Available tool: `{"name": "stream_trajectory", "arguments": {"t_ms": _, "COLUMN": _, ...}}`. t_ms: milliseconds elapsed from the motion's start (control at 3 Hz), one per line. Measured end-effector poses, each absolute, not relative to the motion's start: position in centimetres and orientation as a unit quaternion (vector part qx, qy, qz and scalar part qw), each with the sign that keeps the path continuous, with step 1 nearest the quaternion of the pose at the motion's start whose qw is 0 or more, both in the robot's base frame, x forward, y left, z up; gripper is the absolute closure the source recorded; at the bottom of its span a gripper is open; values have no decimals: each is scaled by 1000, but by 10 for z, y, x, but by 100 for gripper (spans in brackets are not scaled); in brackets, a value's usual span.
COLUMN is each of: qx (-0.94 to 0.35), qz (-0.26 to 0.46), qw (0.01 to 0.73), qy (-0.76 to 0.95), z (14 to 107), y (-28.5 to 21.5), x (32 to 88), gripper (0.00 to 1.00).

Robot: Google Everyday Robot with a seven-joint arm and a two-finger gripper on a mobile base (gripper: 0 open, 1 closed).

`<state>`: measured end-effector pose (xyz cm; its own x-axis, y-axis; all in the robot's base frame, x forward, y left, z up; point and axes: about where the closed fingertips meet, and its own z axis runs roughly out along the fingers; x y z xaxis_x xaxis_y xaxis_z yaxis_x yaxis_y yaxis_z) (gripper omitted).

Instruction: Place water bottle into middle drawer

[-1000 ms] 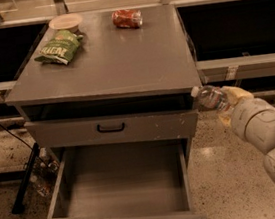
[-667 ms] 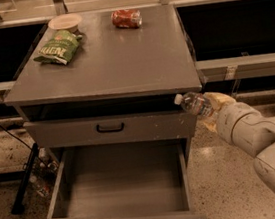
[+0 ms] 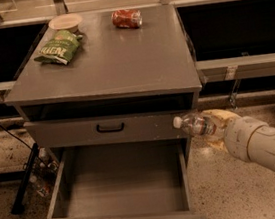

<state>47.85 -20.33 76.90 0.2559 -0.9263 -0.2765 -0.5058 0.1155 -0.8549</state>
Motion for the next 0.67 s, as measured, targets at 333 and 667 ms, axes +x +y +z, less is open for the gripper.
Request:
{"name": "stream_trajectory", "arguments": {"t_ms": 333, "qx": -635, "qz": -200, "qw": 472, "qy": 579, "z": 754, "y": -206, "x": 491, "gripper": 100}}
{"name": "stream_trajectory", "arguments": {"t_ms": 667, "qx": -633, "qz": -193, "qw": 466, "qy": 588, "z": 746, "y": -211, "x": 499, "gripper": 100}}
